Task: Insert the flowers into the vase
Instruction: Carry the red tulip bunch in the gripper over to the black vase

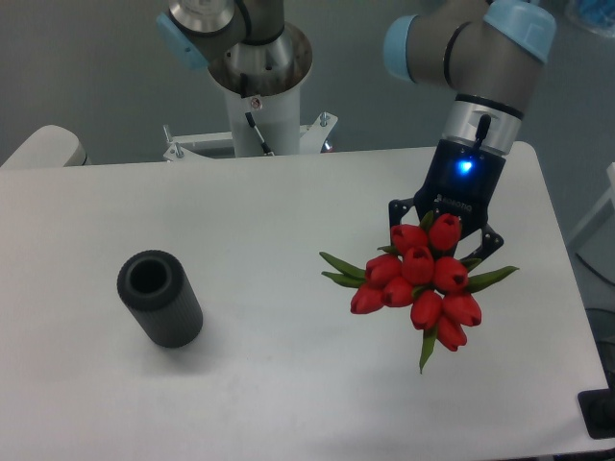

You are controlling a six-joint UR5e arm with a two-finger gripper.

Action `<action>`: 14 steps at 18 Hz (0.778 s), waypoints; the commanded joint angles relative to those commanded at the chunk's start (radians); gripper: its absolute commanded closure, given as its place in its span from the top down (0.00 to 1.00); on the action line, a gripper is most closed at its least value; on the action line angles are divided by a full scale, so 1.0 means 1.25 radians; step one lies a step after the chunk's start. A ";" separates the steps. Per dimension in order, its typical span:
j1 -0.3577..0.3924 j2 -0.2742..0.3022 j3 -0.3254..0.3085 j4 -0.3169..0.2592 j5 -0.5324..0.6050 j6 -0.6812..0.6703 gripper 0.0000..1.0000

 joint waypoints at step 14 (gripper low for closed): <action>-0.099 0.022 0.001 0.007 0.057 -0.179 0.30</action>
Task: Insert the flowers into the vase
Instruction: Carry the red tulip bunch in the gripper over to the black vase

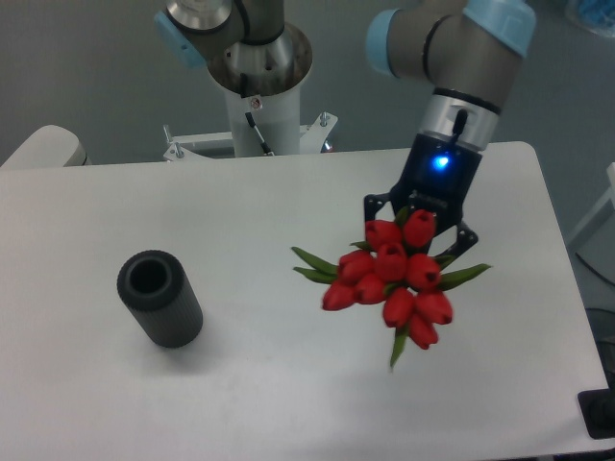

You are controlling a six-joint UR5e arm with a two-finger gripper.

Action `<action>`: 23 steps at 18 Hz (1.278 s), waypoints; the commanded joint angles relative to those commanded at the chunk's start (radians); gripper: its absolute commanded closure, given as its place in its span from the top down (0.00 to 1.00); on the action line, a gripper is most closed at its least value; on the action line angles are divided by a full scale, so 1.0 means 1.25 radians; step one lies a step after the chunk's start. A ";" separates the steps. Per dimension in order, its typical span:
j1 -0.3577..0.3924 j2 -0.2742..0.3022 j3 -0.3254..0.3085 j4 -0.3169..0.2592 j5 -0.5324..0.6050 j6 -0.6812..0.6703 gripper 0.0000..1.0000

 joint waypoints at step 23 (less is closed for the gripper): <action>-0.177 0.018 -0.016 0.047 -0.198 -0.037 0.28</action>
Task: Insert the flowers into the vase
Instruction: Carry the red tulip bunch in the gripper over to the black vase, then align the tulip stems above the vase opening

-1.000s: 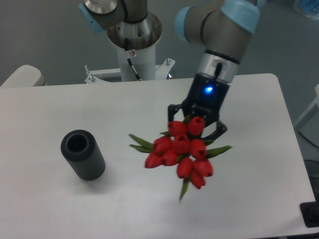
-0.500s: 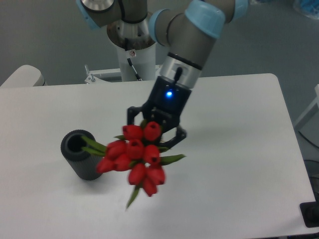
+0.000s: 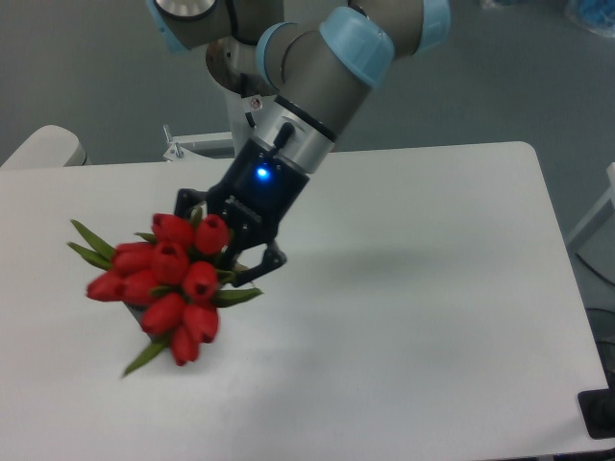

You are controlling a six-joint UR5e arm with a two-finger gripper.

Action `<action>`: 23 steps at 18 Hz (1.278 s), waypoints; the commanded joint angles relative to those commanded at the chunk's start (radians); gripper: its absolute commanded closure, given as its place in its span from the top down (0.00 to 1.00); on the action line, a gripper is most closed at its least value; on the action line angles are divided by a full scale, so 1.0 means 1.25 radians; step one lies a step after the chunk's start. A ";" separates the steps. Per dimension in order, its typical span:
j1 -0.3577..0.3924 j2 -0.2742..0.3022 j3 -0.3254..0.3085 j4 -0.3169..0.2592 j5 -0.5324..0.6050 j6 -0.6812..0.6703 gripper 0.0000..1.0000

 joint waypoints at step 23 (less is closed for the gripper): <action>-0.088 0.026 -0.058 0.027 -0.065 0.079 0.28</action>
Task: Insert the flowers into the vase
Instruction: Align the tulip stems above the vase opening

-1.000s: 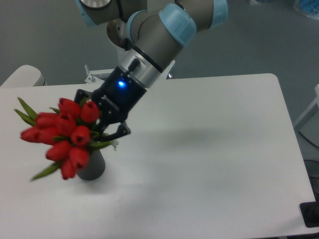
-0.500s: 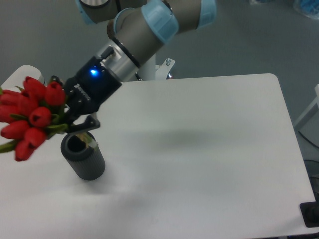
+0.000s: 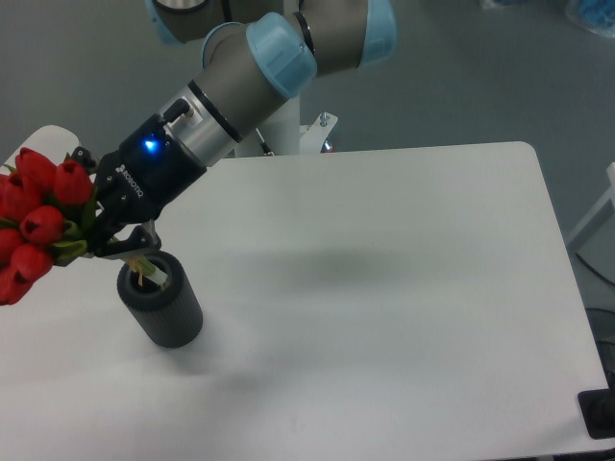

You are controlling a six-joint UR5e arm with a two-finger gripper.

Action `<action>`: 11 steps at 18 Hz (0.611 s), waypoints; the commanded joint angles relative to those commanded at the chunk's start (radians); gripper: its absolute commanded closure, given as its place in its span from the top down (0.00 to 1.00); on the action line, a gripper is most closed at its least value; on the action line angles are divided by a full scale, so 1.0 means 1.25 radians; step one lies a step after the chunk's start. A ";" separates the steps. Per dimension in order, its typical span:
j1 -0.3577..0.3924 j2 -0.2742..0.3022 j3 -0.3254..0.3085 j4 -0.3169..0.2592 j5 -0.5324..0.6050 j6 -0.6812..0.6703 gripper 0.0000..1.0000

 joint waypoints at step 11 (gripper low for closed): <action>-0.023 -0.012 -0.004 -0.001 0.005 0.000 0.28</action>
